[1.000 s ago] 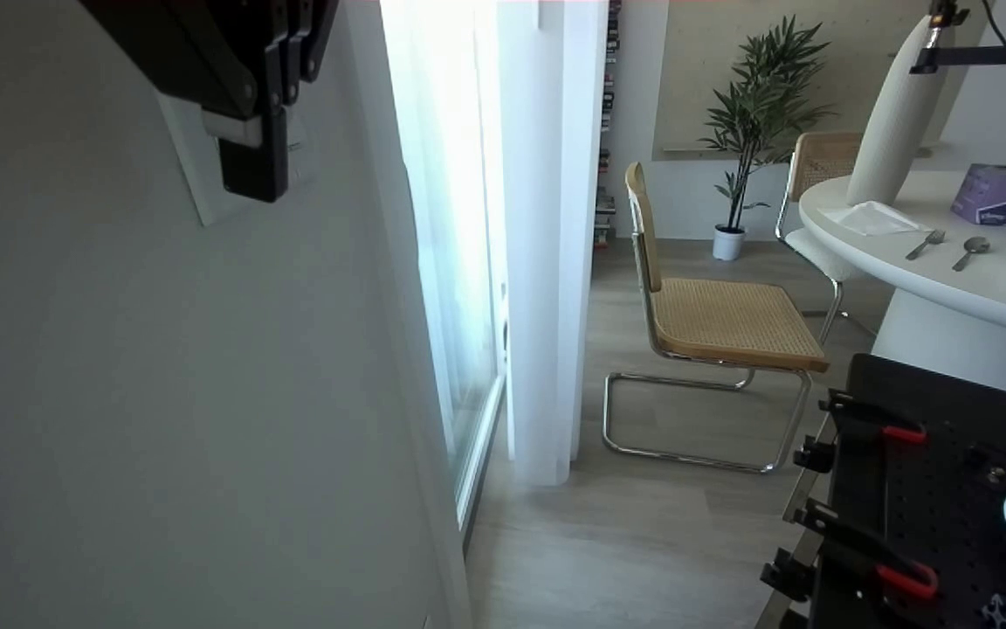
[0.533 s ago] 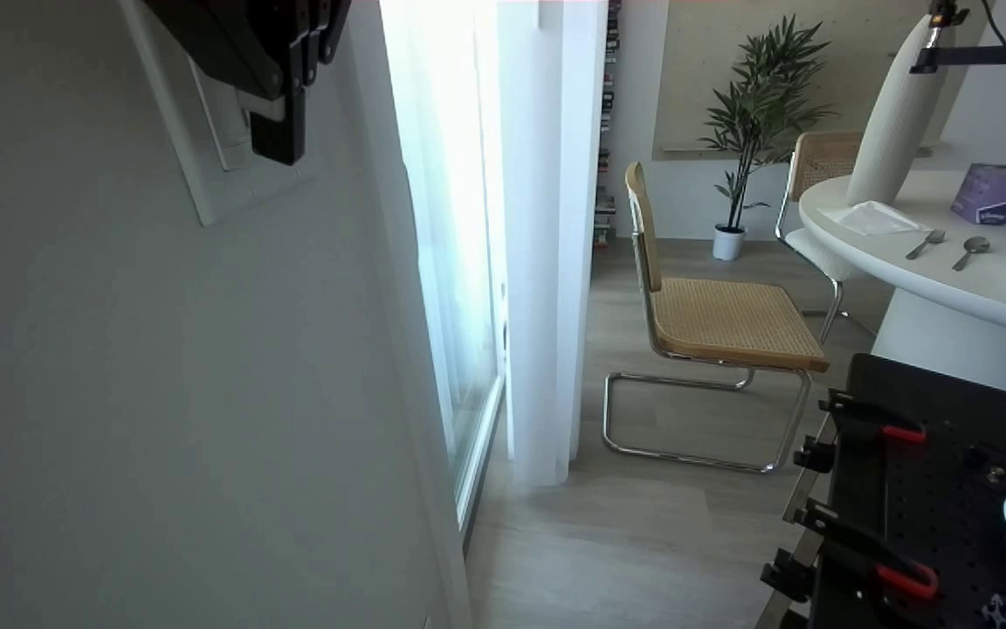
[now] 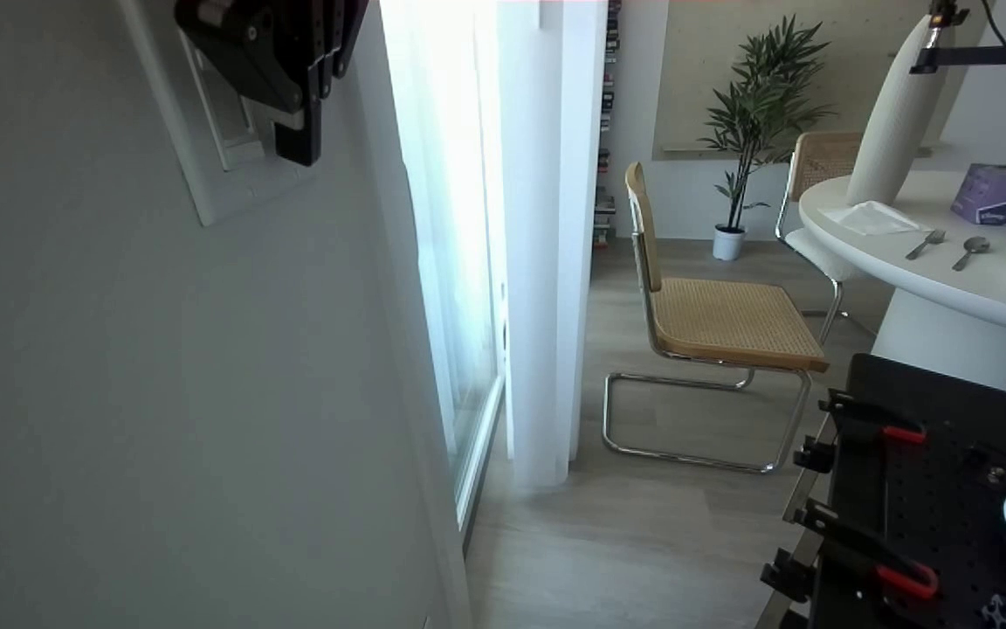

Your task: Turn off the switch on the left

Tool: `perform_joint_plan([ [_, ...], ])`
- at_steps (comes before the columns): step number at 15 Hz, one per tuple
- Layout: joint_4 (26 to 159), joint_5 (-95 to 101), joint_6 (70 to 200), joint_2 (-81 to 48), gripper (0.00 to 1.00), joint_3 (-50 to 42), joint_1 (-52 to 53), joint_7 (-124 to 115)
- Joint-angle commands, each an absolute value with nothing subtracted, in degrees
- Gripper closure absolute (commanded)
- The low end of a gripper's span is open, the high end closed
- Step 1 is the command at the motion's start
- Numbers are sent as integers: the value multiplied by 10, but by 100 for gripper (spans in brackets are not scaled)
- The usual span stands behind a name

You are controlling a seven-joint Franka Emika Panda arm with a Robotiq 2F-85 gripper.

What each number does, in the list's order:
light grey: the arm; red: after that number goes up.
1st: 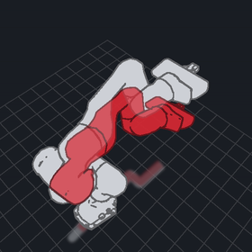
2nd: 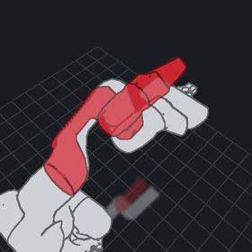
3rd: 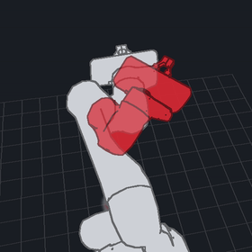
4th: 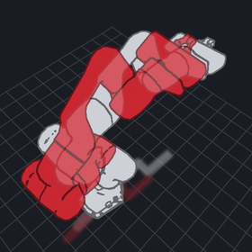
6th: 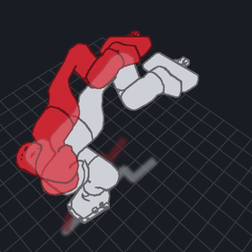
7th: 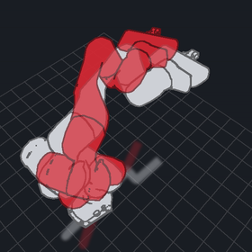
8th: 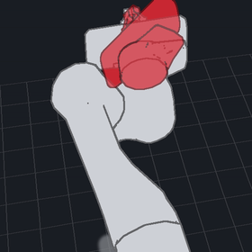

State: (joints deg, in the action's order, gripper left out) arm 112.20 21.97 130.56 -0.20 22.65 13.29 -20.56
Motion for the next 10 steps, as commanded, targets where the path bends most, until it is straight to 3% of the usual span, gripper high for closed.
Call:
perform_joint_plan([
  [1, 1089, 215, 1299, -29, 100, 203, 150, -203],
  [10, 1066, 163, 1261, -37, 100, 187, 161, -181],
])
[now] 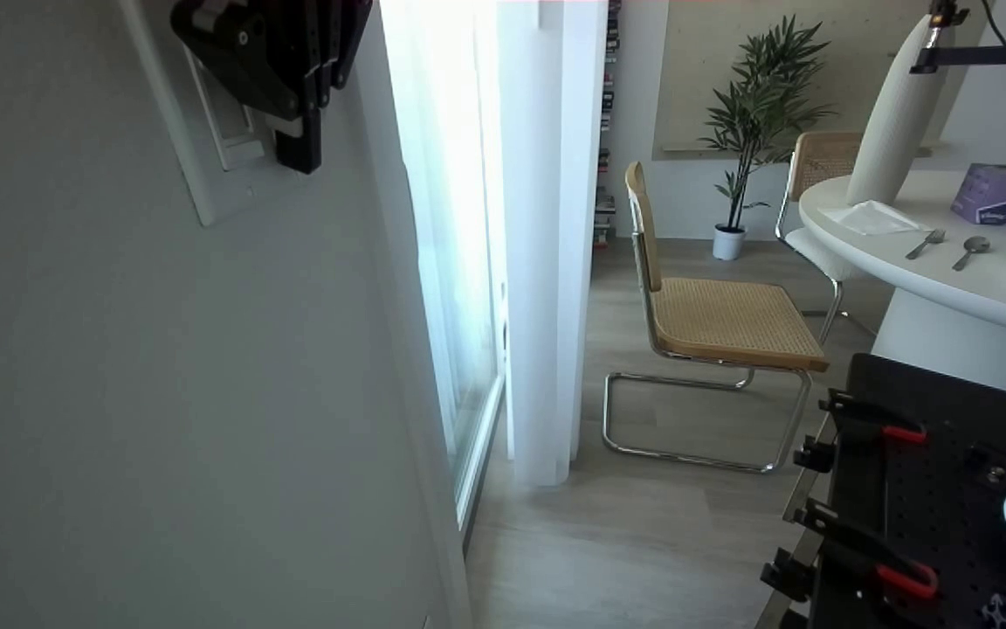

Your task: Turn off the switch on the left

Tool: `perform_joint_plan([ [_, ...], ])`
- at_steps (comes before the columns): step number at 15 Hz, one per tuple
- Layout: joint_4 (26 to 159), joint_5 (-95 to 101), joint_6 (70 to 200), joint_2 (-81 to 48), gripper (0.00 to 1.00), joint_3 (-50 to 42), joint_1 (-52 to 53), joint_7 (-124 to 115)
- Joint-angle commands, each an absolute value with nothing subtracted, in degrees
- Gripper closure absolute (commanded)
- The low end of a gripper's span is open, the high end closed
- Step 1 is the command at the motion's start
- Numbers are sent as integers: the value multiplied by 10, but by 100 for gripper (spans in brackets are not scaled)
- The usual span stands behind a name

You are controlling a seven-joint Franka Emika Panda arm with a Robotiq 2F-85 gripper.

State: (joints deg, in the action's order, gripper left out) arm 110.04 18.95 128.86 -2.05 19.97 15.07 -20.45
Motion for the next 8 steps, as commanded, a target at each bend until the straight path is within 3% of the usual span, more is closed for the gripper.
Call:
perform_joint_plan([
  [1, 1062, 154, 1253, -36, 100, 186, 161, -178],
  [8, 1038, 111, 1187, -36, 100, 185, 164, -159],
])
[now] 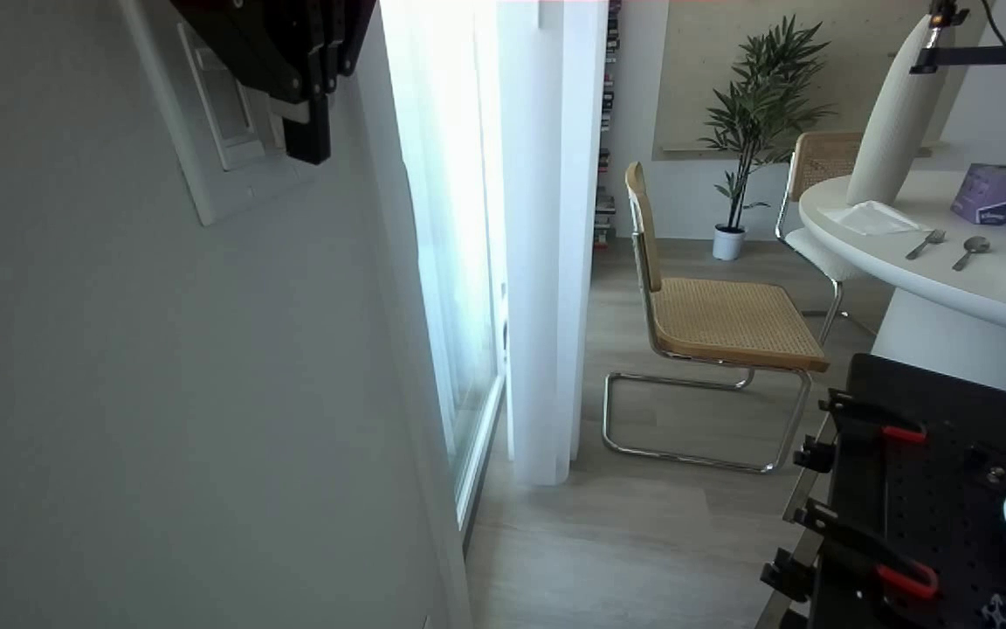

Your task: Turn off the switch on the left

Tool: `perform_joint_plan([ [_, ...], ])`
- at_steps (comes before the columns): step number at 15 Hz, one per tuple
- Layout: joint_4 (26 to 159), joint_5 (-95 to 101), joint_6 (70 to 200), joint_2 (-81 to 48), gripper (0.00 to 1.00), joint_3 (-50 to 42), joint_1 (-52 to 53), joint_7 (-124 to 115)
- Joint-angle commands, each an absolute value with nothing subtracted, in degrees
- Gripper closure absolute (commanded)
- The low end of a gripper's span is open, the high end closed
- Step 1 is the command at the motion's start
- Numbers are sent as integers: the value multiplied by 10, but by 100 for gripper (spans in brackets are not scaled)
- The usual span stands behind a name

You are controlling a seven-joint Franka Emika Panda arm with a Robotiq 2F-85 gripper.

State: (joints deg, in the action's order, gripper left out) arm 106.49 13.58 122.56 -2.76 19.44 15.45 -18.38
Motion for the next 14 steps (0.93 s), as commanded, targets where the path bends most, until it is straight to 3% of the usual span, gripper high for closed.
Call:
perform_joint_plan([
  [1, 1036, 105, 1179, -36, 100, 185, 165, -156],
  [14, 1042, 76, 1183, -31, 100, 190, 179, -137],
])
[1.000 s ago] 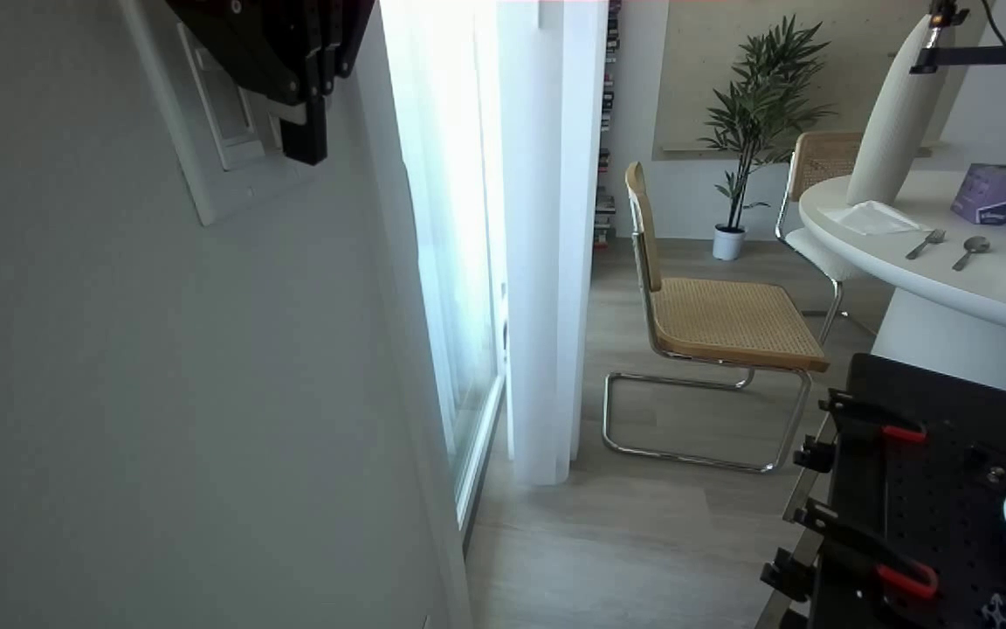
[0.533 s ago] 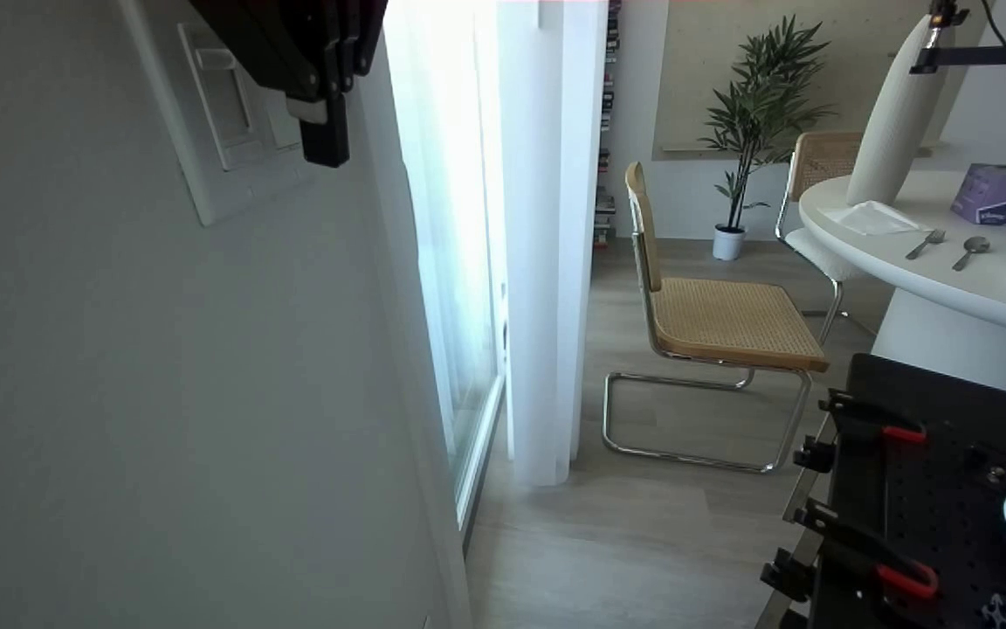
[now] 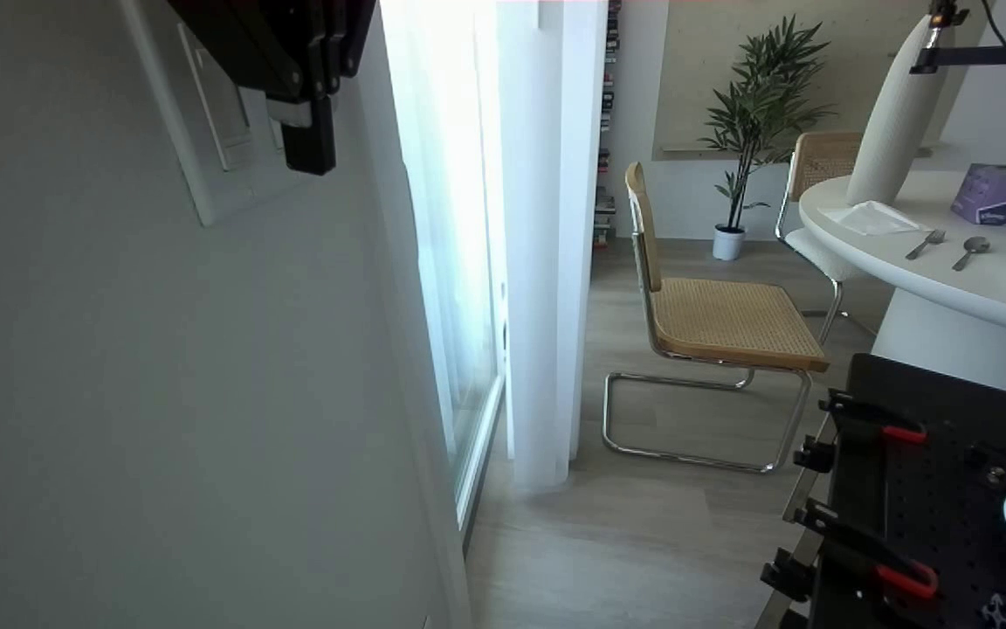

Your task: Turn off the switch on the left

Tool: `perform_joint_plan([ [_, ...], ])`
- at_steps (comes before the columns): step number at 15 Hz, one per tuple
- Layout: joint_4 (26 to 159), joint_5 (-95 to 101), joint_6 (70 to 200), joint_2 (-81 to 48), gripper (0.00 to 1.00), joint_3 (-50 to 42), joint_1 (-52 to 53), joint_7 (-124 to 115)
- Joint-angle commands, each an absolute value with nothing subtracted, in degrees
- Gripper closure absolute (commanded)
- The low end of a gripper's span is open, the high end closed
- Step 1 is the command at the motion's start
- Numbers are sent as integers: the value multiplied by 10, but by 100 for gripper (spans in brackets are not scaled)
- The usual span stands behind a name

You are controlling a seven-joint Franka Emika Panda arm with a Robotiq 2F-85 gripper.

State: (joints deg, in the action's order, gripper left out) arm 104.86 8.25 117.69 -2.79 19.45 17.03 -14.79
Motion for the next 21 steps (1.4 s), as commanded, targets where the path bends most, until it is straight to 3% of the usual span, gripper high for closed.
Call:
perform_joint_plan([
  [1, 1044, 80, 1189, -30, 100, 190, 181, -140],
  [21, 1047, 149, 1246, -42, 100, 185, 185, -167],
])
